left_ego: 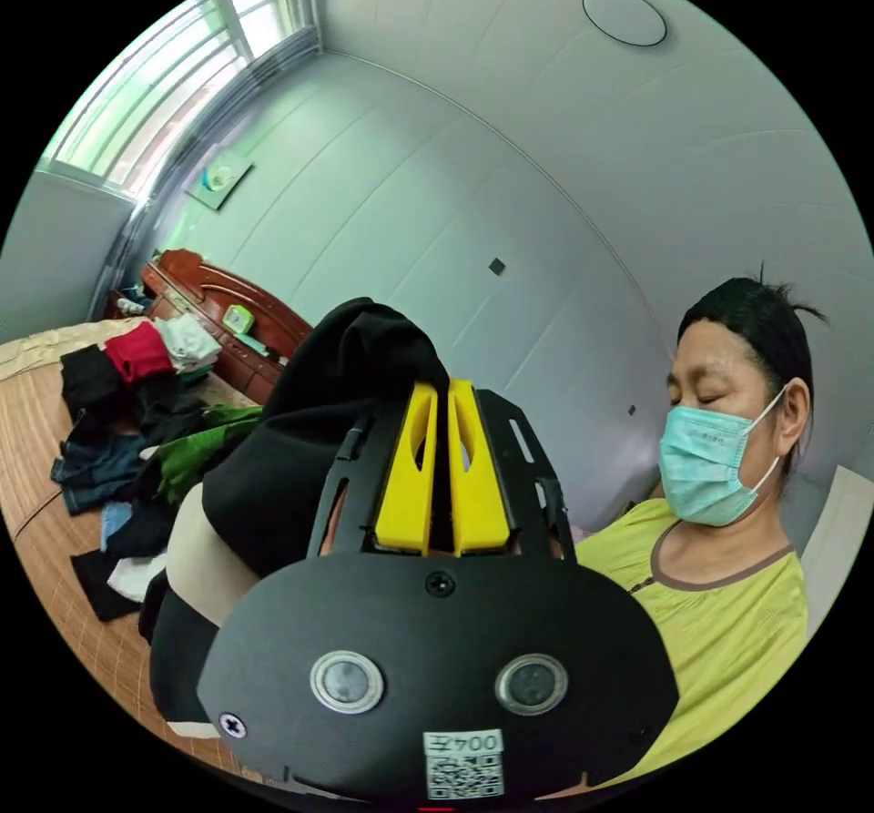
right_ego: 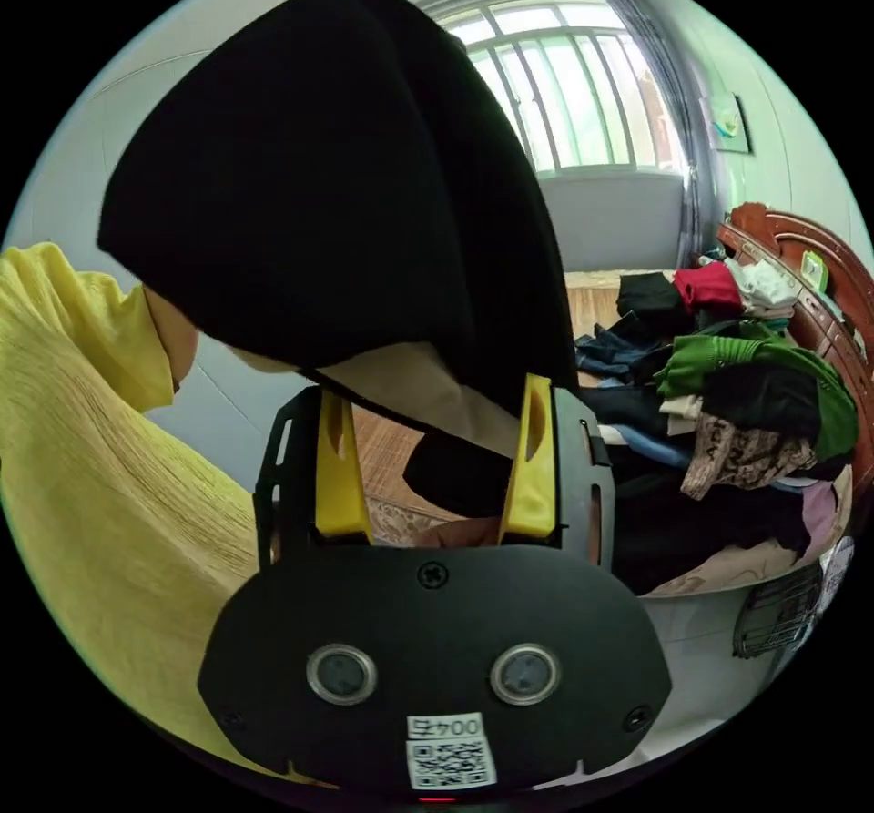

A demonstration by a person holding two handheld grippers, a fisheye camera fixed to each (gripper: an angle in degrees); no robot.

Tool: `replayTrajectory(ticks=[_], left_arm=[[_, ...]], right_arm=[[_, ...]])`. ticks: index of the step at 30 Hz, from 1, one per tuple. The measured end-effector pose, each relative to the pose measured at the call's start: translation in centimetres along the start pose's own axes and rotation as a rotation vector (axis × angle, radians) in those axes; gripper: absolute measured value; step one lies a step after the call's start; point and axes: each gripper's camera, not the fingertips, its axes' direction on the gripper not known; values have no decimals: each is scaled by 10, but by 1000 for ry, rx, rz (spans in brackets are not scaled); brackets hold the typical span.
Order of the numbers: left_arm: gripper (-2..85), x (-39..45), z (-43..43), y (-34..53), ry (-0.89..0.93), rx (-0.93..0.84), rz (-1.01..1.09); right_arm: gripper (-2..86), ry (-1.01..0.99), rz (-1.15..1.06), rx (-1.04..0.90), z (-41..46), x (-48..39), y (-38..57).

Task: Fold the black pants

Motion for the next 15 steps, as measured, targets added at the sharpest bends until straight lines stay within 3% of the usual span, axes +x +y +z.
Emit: replayTrajectory(ticks=[4,6,10,15], left_arm=[[23,43,94,8,191,-68,50],[24,70,162,21,301,-115,83],[26,109,257,45,378,-156,128],[29,176,391,99,389,-197,252]], right_arm=[[158,158,10,120,-72,-20,-11],[33,236,45,208,-132,-26,-8],[6,288,144,319,-238,-31,17],[8,328,347,581,-436,-63,96]])
